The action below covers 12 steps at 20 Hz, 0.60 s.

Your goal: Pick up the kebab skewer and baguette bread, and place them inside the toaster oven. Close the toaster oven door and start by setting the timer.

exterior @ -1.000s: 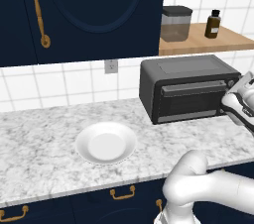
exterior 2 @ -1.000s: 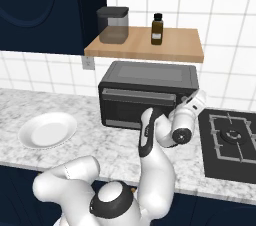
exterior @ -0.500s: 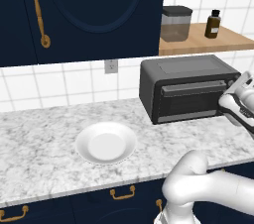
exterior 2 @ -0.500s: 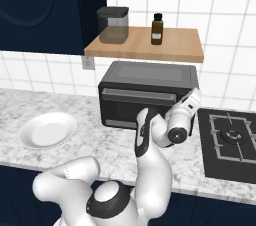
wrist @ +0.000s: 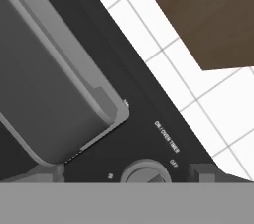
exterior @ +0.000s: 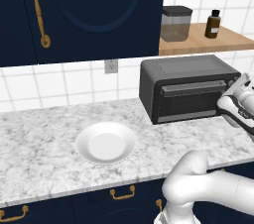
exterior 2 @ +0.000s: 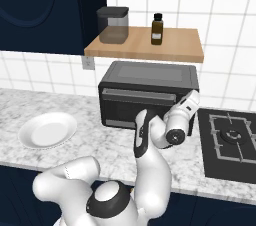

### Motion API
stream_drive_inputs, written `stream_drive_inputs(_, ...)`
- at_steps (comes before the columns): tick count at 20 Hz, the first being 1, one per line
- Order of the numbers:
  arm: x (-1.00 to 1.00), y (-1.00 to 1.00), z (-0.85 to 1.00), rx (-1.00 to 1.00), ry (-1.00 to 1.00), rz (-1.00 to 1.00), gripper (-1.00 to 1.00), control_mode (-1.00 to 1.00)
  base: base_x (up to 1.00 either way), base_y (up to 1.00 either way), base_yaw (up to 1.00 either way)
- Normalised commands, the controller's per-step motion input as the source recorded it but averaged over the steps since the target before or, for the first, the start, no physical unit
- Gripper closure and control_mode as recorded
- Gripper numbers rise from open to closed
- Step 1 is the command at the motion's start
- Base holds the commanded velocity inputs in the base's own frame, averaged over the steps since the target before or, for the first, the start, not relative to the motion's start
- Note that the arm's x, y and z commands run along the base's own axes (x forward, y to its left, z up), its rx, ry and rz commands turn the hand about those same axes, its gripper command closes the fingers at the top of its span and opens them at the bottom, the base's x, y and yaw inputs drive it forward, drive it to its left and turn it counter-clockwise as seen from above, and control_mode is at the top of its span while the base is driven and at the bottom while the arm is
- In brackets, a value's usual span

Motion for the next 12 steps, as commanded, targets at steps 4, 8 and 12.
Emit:
stream_drive_inputs(4, 0.00, 0.00, -0.01, 0.00, 0.00, 0.00, -1.00, -1.00, 0.00, 0.00, 0.00)
stream_drive_inputs(8, 0.00, -0.06, 0.00, 0.00, 0.00, 0.00, -1.00, -1.00, 0.00, 0.00, 0.00)
stream_drive_inputs(12, 0.00, -0.09, -0.03, 0.00, 0.00, 0.00, -1.00, -1.00, 0.00, 0.00, 0.00)
